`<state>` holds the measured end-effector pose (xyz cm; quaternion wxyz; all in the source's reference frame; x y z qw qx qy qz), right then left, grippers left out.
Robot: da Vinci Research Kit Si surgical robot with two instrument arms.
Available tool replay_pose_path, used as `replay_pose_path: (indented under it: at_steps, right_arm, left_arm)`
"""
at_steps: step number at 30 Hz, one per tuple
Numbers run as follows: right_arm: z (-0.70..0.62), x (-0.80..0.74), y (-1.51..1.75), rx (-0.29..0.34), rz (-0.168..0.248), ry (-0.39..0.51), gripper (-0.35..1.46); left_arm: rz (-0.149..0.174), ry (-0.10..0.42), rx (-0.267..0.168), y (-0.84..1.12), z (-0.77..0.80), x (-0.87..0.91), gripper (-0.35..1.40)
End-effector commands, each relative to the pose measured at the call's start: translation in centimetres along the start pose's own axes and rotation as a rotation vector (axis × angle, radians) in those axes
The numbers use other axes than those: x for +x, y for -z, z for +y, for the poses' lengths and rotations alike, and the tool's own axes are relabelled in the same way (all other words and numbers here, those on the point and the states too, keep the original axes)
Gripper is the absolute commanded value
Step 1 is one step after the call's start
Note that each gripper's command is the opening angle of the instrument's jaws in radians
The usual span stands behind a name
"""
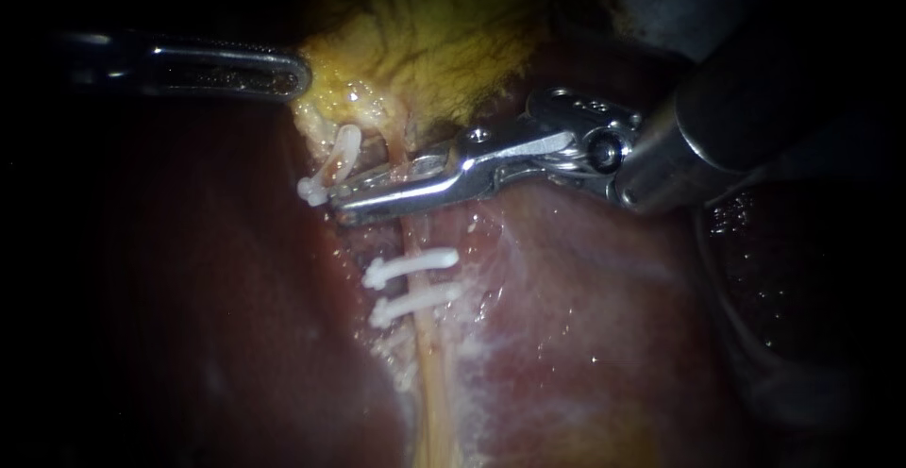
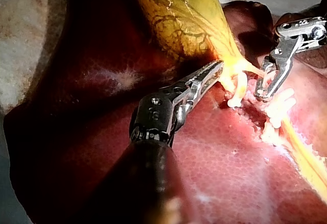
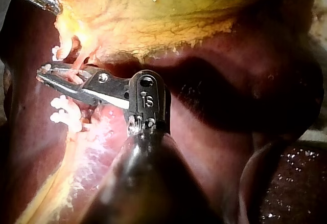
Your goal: Clipping third clip right tube
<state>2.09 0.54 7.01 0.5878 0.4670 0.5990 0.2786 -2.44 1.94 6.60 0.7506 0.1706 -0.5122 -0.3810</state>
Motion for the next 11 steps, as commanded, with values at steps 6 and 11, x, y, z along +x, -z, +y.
replay_pose_path:
  at_steps: [6,11]
  right_arm:
    - [-0.01,-0.01,0.00,-0.002,-0.004,0.000,-0.35]
    - [-0.01,-0.01,0.01,-0.002,-0.005,0.000,-0.35]
  left_arm:
    - [0.000,0.000,0.000,0.00,0.00,0.00,-0.35]
    - [0.000,0.000,0.000,0.00,0.00,0.00,-0.35]
